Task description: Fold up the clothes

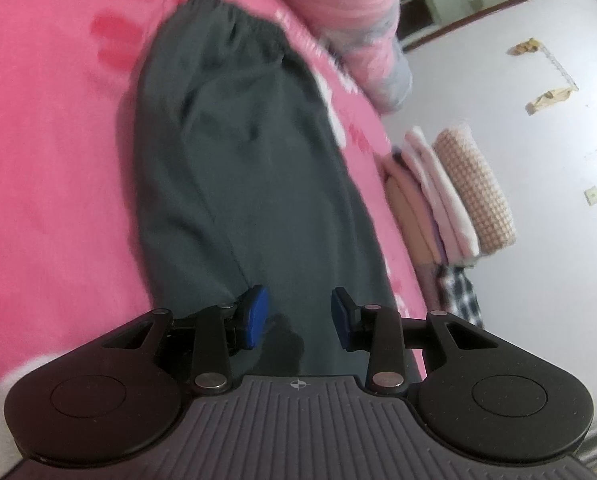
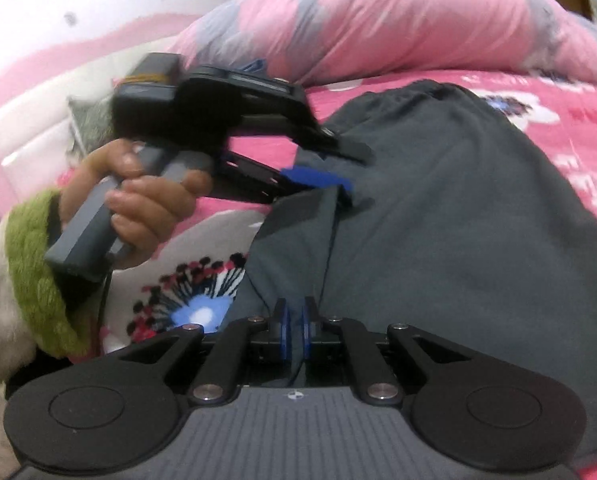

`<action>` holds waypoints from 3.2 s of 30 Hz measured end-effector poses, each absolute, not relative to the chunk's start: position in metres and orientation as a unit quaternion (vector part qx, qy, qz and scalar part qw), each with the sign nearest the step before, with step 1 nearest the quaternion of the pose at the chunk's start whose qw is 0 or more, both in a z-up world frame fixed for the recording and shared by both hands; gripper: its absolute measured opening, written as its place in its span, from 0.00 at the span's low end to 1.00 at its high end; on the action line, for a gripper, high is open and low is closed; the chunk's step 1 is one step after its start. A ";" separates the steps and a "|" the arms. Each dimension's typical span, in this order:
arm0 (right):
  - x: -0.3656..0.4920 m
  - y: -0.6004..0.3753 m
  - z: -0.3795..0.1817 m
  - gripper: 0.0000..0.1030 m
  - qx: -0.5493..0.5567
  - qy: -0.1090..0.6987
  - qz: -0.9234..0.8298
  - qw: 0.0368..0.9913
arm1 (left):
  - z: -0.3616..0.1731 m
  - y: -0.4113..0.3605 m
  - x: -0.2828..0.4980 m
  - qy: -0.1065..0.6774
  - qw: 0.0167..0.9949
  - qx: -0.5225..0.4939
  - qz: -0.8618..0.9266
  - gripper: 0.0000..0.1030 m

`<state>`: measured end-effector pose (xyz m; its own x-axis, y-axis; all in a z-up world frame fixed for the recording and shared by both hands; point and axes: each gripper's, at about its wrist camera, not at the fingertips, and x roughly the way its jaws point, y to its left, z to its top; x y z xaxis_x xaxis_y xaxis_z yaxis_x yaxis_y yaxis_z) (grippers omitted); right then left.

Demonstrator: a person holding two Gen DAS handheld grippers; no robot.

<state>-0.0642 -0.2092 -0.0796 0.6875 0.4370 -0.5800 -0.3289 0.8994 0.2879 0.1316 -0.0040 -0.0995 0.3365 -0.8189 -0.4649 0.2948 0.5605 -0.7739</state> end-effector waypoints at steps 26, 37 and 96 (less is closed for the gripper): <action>-0.034 -0.263 -0.086 0.03 0.274 0.402 0.208 0.848 | -0.116 0.015 -0.026 0.393 0.772 -0.191 -0.462 0.35; 0.004 -0.212 -0.026 0.04 0.131 0.354 0.249 0.892 | -0.116 0.013 -0.036 0.393 0.780 -0.178 -0.454 0.35; 0.079 -0.226 -0.085 0.01 0.166 0.437 0.232 0.853 | -0.105 -0.030 -0.073 0.145 0.799 0.376 -0.445 0.47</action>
<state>0.0793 -0.2261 -0.0851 0.5111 0.5407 -0.6682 -0.2500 0.8372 0.4864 -0.0734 -0.0301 -0.1054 0.5611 -0.6025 -0.5675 0.8214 0.3204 0.4719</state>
